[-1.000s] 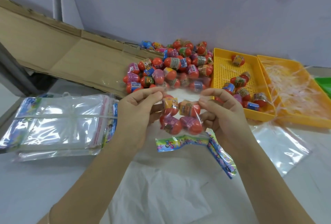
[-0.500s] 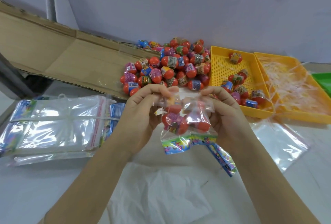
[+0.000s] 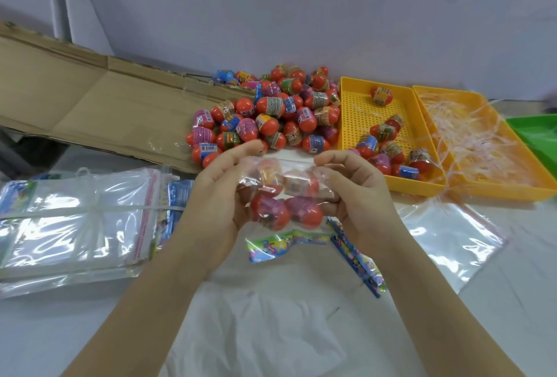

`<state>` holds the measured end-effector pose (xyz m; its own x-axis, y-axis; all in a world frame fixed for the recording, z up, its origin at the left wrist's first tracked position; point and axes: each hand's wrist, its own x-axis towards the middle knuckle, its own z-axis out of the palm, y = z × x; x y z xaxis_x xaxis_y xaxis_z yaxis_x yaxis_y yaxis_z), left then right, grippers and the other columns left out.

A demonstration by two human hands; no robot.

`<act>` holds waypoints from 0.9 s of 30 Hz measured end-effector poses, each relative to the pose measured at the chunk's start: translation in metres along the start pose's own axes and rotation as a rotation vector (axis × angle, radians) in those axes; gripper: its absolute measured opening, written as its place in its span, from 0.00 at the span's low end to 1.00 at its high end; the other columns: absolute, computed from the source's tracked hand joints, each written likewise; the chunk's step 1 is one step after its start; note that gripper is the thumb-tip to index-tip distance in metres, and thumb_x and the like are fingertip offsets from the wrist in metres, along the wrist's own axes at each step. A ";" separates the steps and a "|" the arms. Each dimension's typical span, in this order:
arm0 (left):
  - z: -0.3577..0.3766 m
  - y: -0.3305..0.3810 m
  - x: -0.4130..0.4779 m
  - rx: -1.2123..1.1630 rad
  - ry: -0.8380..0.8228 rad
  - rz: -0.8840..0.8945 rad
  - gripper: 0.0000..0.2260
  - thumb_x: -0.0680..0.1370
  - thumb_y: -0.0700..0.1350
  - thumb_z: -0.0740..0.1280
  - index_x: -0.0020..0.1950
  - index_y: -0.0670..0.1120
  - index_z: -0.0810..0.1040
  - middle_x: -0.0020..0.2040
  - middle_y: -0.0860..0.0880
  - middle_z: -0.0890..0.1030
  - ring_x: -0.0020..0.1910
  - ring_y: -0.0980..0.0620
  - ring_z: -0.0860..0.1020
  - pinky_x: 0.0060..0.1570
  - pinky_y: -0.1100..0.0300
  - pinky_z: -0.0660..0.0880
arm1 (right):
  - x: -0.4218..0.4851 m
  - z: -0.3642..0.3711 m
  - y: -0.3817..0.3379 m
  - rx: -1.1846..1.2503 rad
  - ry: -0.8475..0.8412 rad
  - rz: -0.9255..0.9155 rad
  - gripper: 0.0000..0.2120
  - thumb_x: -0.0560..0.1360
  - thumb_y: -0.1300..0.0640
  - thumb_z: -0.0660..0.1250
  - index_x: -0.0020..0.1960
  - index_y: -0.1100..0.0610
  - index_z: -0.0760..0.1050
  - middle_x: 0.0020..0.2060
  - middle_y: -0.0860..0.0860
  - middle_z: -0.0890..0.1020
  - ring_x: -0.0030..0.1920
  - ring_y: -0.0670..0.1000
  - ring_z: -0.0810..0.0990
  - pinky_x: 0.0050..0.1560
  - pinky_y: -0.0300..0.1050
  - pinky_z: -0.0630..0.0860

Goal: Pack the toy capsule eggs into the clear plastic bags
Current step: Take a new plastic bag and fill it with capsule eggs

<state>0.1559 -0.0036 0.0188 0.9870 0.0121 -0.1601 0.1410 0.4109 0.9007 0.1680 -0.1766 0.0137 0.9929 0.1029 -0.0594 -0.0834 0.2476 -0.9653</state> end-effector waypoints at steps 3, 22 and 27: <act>0.006 0.000 0.000 0.076 0.094 -0.081 0.11 0.80 0.40 0.63 0.45 0.48 0.85 0.35 0.50 0.85 0.29 0.55 0.82 0.25 0.64 0.76 | 0.000 0.001 0.001 0.047 0.021 0.061 0.09 0.74 0.68 0.67 0.41 0.55 0.80 0.33 0.50 0.82 0.24 0.47 0.78 0.23 0.37 0.73; 0.003 -0.022 0.002 0.326 0.211 0.178 0.16 0.82 0.40 0.61 0.42 0.53 0.84 0.40 0.56 0.86 0.41 0.59 0.83 0.37 0.68 0.77 | -0.004 0.020 0.015 0.165 0.238 0.067 0.14 0.75 0.64 0.65 0.31 0.58 0.72 0.22 0.50 0.75 0.17 0.46 0.71 0.17 0.33 0.65; -0.002 -0.015 0.006 0.176 0.165 -0.055 0.12 0.79 0.44 0.65 0.41 0.52 0.86 0.41 0.49 0.86 0.38 0.53 0.84 0.33 0.59 0.78 | -0.002 0.015 0.014 0.106 0.125 0.145 0.05 0.68 0.56 0.69 0.34 0.55 0.77 0.32 0.56 0.82 0.22 0.52 0.77 0.20 0.39 0.72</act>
<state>0.1598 -0.0082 0.0034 0.9537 0.1485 -0.2617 0.2199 0.2498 0.9430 0.1640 -0.1589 0.0044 0.9720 0.0261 -0.2334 -0.2282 0.3398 -0.9124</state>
